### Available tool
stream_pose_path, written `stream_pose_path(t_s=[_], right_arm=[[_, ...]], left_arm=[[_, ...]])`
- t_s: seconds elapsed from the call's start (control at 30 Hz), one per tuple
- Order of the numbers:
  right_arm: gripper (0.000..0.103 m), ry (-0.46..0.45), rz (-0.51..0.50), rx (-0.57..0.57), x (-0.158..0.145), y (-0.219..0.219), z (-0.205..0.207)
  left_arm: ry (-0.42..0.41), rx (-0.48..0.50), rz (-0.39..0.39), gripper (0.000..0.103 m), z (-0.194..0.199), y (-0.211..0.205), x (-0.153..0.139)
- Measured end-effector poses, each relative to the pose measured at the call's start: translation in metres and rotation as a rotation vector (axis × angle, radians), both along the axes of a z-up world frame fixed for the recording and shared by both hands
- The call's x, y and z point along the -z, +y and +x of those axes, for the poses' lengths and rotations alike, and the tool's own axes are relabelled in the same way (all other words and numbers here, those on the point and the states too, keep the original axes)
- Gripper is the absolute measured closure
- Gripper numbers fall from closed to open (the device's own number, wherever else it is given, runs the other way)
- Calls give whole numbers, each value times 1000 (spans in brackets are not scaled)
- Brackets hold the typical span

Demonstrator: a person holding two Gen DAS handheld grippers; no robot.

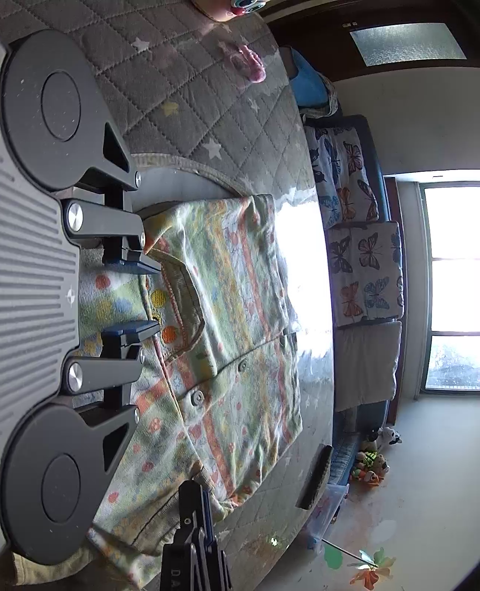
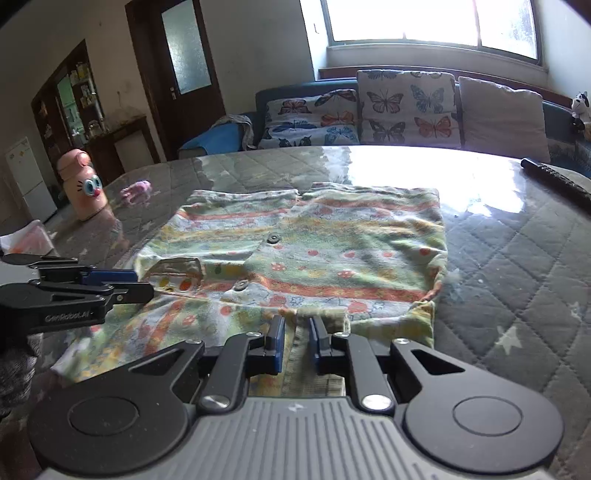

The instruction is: Fold clothes

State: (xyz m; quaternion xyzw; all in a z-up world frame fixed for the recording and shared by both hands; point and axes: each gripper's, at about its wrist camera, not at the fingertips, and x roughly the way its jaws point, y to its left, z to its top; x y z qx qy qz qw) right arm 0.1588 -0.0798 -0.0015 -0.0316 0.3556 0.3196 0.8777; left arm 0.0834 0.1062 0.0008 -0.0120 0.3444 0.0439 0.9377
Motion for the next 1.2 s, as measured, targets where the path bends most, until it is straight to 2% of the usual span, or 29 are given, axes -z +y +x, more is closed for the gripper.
stream_pose_path(t_s=[0.13, 0.23, 0.43, 0.53, 0.57, 0.7, 0.77, 1.03, 1.2], right_arm=[[88, 0, -21, -29, -1, -7, -13], [88, 3, -38, -29, 4, -14, -21], [87, 1, -36, -33, -2, -25, -35], [80, -23, -39, -54, -7, -24, -42], [76, -30, -43, -56, -7, -23, -43], [76, -23, -53, -58, 0, -24, -44], [76, -18, -53, -59, 2, -26, -47], [74, -31, -57, -64, 2, -27, -55], [74, -38, -62, -72, 2, -27, -58]], left_arm=[[-16, 35, 14, 73, -10, -8, -2], [4, 43, 59, 71, -17, -11, 6], [4, 33, 88, 71, -34, -7, 5], [-21, 51, 84, 71, -45, -11, -5], [-25, 71, 85, 70, -47, -14, -6], [-10, 123, 117, 67, -53, -28, -2], [6, 130, 124, 63, -57, -28, 5], [-17, 146, 164, 50, -75, -28, 7], [-22, 167, 202, 49, -86, -29, 8]])
